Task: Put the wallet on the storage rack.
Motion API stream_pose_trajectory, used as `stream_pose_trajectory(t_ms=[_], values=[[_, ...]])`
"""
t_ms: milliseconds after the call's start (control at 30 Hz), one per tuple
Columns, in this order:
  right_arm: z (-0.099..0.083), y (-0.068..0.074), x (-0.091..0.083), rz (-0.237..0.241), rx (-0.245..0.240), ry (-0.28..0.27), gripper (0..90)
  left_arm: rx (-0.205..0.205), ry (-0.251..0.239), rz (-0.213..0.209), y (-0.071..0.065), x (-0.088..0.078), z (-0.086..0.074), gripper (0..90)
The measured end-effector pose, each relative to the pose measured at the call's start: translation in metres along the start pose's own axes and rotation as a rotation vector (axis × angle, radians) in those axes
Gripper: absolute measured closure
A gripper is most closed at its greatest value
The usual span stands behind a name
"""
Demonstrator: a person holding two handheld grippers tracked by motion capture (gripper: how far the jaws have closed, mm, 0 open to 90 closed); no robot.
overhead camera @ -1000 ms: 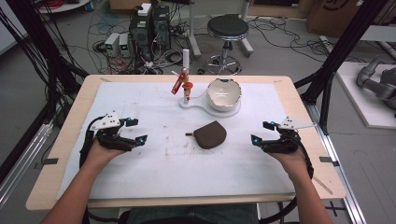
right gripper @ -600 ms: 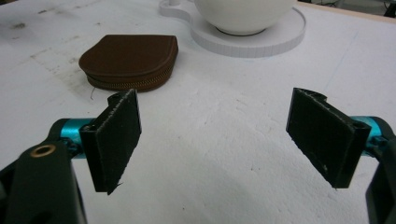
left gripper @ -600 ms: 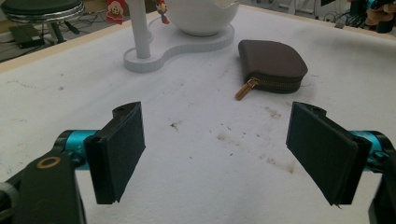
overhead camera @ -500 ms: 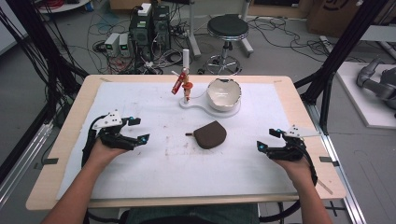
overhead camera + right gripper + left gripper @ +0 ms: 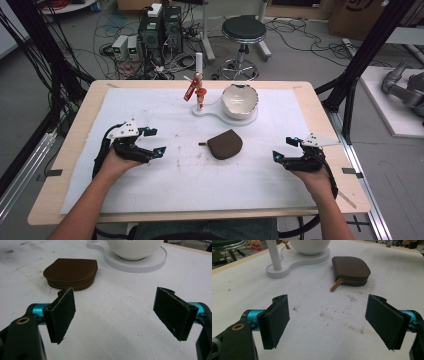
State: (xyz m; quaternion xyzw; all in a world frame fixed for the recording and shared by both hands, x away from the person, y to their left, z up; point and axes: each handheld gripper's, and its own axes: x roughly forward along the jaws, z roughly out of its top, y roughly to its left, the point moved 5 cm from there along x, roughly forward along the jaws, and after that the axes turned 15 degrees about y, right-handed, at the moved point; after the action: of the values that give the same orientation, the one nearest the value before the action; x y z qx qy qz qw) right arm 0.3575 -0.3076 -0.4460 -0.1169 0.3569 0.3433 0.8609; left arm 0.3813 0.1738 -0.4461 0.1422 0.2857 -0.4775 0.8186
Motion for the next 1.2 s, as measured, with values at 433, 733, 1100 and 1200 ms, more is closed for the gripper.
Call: stream_pose_trajectory(t_ms=[433,733,1100,1200], values=[[-0.008,0.011,-0.010,-0.002,-0.017,0.001,18.1,0.045,0.063,-0.039,-0.003,0.050,0.024,19.4],[-0.013,0.013,-0.013,-0.005,-0.019,0.005,18.1,0.110,0.121,-0.067,-0.009,0.090,0.037,20.8],[-0.013,0.015,-0.009,0.000,-0.025,0.015,18.1,0.164,0.186,-0.106,-0.008,0.117,0.046,29.7],[-0.013,0.015,-0.009,0.003,-0.027,0.017,18.1,0.193,0.213,-0.109,-0.011,0.125,0.048,35.4]])
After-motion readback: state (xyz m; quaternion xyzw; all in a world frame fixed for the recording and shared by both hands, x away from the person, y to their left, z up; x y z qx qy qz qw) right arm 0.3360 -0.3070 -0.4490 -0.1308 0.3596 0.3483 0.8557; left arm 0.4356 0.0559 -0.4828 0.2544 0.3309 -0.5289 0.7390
